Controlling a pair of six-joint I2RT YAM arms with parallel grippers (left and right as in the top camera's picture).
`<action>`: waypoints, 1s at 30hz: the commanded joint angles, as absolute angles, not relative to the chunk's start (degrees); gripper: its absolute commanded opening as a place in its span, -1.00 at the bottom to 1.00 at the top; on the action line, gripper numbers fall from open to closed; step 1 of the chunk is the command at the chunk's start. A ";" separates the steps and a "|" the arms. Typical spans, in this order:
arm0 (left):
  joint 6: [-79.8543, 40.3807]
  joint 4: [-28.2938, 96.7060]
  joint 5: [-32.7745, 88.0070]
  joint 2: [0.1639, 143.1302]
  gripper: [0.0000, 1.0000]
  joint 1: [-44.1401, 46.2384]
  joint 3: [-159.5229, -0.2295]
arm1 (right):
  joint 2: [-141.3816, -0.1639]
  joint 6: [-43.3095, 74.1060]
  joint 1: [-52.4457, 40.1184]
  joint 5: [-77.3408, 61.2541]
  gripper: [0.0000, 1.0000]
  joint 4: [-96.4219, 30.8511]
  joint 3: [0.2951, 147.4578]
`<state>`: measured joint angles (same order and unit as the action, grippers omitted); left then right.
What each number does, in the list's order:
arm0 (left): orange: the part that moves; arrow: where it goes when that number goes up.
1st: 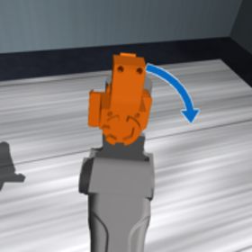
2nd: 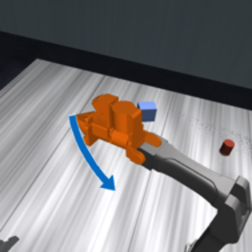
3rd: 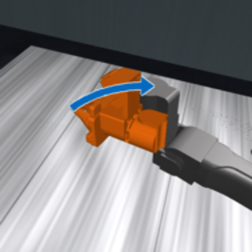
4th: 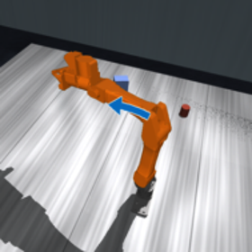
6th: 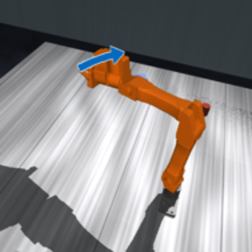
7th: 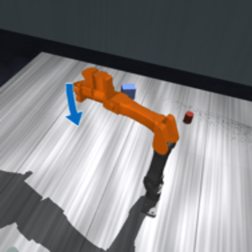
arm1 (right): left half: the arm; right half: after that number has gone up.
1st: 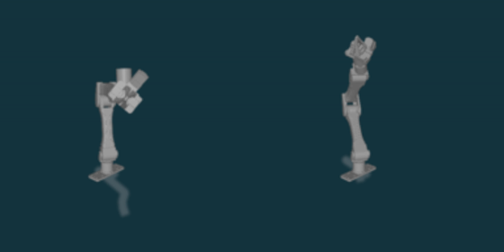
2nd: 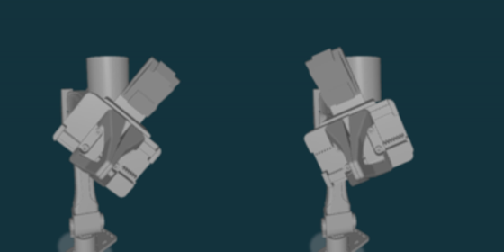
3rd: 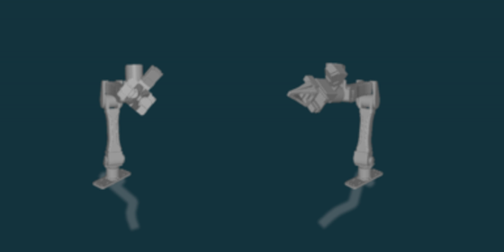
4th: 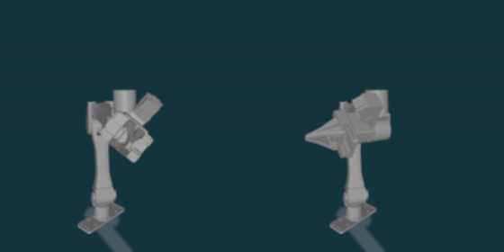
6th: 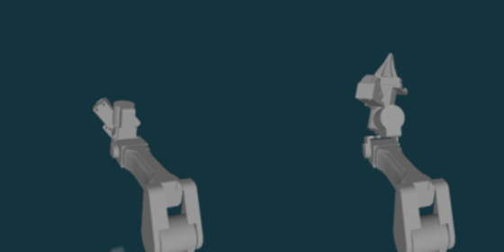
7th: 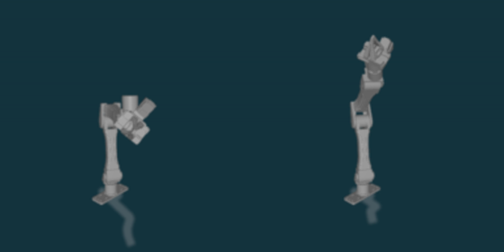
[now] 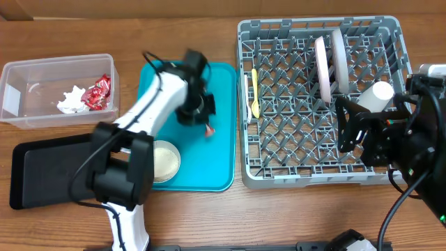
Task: Sort waste into correct bins and load items into the dishwasher rack
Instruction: 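Carry the small wrapper to the clear bin and drop it, then move the left gripper to the white rice bowl and grip its rim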
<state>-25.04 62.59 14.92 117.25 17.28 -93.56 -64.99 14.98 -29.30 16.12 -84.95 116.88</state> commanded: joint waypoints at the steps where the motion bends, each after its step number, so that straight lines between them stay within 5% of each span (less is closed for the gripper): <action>1: -19.16 72.38 8.56 115.61 -0.92 11.25 -109.69 | -64.79 14.94 -29.52 16.88 1.00 -84.66 116.97; 7: -19.11 79.75 -4.29 115.61 -0.92 -1.83 -126.06 | -64.79 14.94 -29.52 16.91 1.00 -84.66 116.97; 13: -19.27 74.39 -3.73 116.60 -0.92 -13.96 -121.43 | -64.79 14.94 -29.52 16.88 1.00 -84.66 116.97; 15: -19.27 72.49 -3.16 116.60 -0.57 -14.96 -119.09 | -64.79 14.94 -29.52 16.88 1.00 -84.66 116.97; 18: -19.25 72.29 -5.54 116.60 0.56 -15.29 -116.53 | -64.79 14.94 -29.52 16.88 1.00 -84.66 116.97; 19: -19.16 72.12 -6.98 116.57 0.61 -15.49 -116.53 | -64.79 14.94 -29.52 16.91 1.00 -84.66 116.97; 25: -14.13 87.26 2.59 115.55 0.29 -15.42 -130.52 | -64.79 14.94 -29.52 16.88 1.00 -84.66 116.97; 27: -15.46 92.77 2.85 114.13 -0.02 -14.79 -132.11 | -64.79 14.94 -29.52 16.88 1.00 -84.66 116.97; 30: -13.63 96.82 3.25 112.14 -0.07 -12.93 -131.83 | -64.79 14.94 -29.52 16.88 1.00 -84.66 116.97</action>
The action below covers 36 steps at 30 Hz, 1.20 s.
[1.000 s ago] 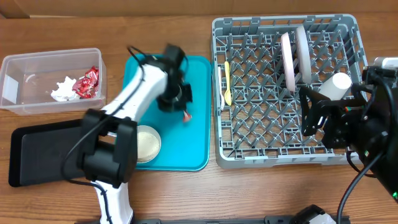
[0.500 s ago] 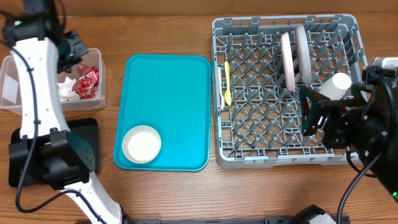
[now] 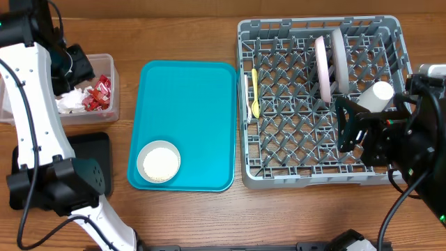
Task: Sort waste into correct bins and load items into the dishwasher rack
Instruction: 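Move the left gripper to the white rice bowl and grip its rim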
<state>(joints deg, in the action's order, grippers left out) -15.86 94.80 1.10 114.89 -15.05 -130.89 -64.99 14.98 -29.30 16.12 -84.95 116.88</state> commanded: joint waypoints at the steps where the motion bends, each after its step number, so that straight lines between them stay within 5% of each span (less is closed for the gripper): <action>1: -13.06 96.82 4.12 110.76 -0.02 -11.51 -130.80 | -64.79 14.94 -29.52 16.88 1.00 -84.66 116.97; 7: -19.90 96.82 -6.55 96.82 0.16 0.67 -117.03 | -64.79 14.94 -29.52 16.91 1.00 -84.66 116.97; 10: -26.15 96.18 -13.13 88.20 0.61 2.39 -102.19 | -64.79 14.94 -29.52 16.88 1.00 -84.66 116.97; 13: -22.20 85.73 -4.12 80.97 0.95 1.85 -82.37 | -64.79 14.94 -29.52 16.91 1.00 -84.66 116.97; 20: -15.64 70.94 1.13 84.12 0.89 1.83 -59.00 | -64.79 14.94 -29.52 16.88 1.00 -84.66 116.97; 29: -15.68 63.83 -4.16 87.79 0.81 1.78 -56.73 | -64.79 14.94 -29.52 16.91 1.00 -84.66 116.97; 36: -15.22 56.18 -1.80 88.88 0.00 -4.78 -51.94 | -64.79 14.94 -29.52 16.91 1.00 -84.66 116.97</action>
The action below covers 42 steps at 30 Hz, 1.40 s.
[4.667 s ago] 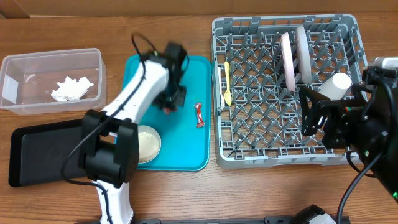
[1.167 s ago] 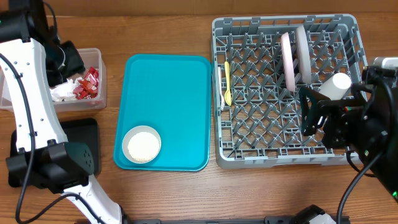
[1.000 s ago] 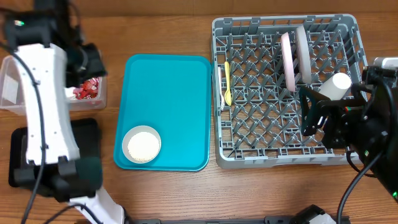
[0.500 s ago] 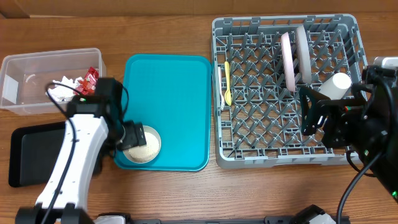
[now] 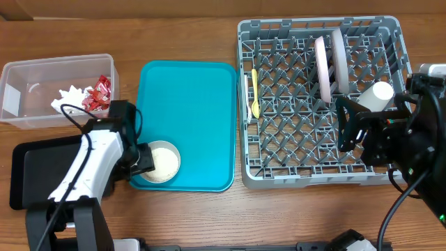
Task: Sort waste into correct bins and load items into the dishwasher rack
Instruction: 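Move the left gripper to the white rice bowl and grip its rim, then lift the bowl with the left gripper toward the clear bin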
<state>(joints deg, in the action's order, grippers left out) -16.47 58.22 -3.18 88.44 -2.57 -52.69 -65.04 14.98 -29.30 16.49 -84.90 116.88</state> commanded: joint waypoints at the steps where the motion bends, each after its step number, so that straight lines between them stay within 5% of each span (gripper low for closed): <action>1: -14.96 55.11 -1.67 88.88 -0.16 -4.91 -51.94 | -64.79 14.94 -29.52 16.88 1.00 -84.66 116.97; 4: -14.66 52.97 -1.43 88.88 -0.26 -4.91 -51.94 | -64.79 14.94 -29.52 16.91 1.00 -84.66 116.97; 10: -11.53 52.36 1.52 89.21 0.03 -4.84 -51.81 | -64.79 14.94 -29.52 16.91 1.00 -84.66 116.97; 12: -11.55 52.60 1.10 90.04 -0.08 -4.86 -51.79 | -64.79 14.94 -29.52 16.88 1.00 -84.66 116.97; 17: -11.55 52.16 1.10 95.24 -0.92 -4.86 -51.79 | -64.79 14.94 -29.52 16.91 1.00 -84.66 116.97; 37: -10.07 62.17 6.02 94.83 -0.92 -5.04 -67.24 | -64.79 14.94 -29.52 16.88 1.00 -84.66 116.97; 42: -10.28 73.73 0.56 90.98 -0.92 -9.80 -80.36 | -64.79 14.94 -29.52 16.88 1.00 -84.66 116.97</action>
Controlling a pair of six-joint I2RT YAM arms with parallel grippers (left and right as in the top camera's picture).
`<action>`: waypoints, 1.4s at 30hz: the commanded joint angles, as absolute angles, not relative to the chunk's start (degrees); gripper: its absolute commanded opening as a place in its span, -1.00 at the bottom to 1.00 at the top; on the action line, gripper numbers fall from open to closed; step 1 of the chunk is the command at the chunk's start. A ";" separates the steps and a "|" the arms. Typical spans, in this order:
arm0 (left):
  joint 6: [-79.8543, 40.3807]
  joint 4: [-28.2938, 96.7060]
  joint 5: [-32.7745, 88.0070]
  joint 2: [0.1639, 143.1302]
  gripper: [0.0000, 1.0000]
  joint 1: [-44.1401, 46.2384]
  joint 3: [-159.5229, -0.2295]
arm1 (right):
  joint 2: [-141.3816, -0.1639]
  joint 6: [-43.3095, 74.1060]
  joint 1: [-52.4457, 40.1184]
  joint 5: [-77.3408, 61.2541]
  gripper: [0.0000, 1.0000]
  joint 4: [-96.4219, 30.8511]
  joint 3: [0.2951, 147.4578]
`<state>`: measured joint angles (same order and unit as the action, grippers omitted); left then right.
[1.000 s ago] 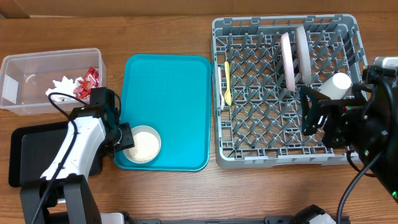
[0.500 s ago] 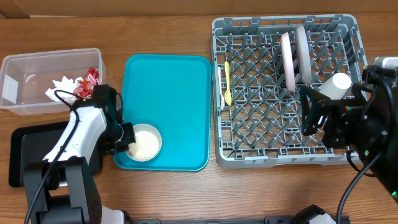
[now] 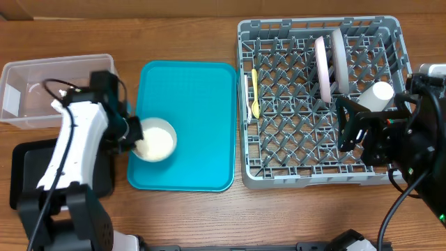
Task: Sort waste into correct bins and load items into the dishwasher rack
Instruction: 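Lift the bowl with the left gripper toward the clear bin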
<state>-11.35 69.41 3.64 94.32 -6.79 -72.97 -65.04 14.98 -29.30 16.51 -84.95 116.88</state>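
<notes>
My left gripper (image 3: 134, 135) is shut on the left rim of a white bowl (image 3: 157, 142). The bowl hangs over the left side of the teal tray (image 3: 195, 97), a little blurred. The grey dishwasher rack (image 3: 293, 174) on the right holds two upright plates (image 3: 330, 59), a yellow utensil (image 3: 255, 90) and a white cup (image 3: 377, 93). My right gripper (image 3: 346, 127) stands open over the rack's right part with nothing between its fingers.
A clear plastic bin (image 3: 28, 104) sits at the far left; my left arm covers most of the waste in it. A black bin (image 3: 24, 185) lies at the front left, partly under the arm. A white utensil (image 3: 247, 97) lies beside the yellow one.
The left gripper was at the bowl's left rim at the tray's front left corner. The bowl now sits farther back, held by the gripper. The right arm has not moved.
The left gripper was over the tray's middle at a small red scrap. Then it was over the clear bin and the tray held only the bowl. Then it was at the bowl's rim, and now it holds the bowl farther back.
</notes>
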 commanded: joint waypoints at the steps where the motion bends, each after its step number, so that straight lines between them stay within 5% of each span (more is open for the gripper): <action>1: -10.28 75.44 -1.04 90.45 -0.92 -10.70 -82.00 | -64.79 14.94 -29.52 16.88 1.00 -84.66 116.97; 4: -10.28 79.59 -11.09 89.32 -0.92 -12.23 -83.07 | -64.79 14.94 -29.52 16.88 1.00 -84.66 116.97; 13: -13.32 82.08 -16.88 89.34 -0.92 -16.97 -82.91 | -64.79 14.94 -29.52 16.88 1.00 -84.66 116.97; 25: -13.96 80.84 -17.26 89.34 -0.92 -37.12 -81.69 | -64.79 14.94 -29.52 16.88 1.00 -84.66 116.97; 42: -23.92 80.12 -35.42 96.03 -0.92 -37.17 -81.41 | -64.79 14.94 -29.52 16.88 1.00 -84.66 116.97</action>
<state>-20.80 79.88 -32.16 94.15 -37.50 -81.84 -65.04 14.98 -29.30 16.49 -84.95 116.88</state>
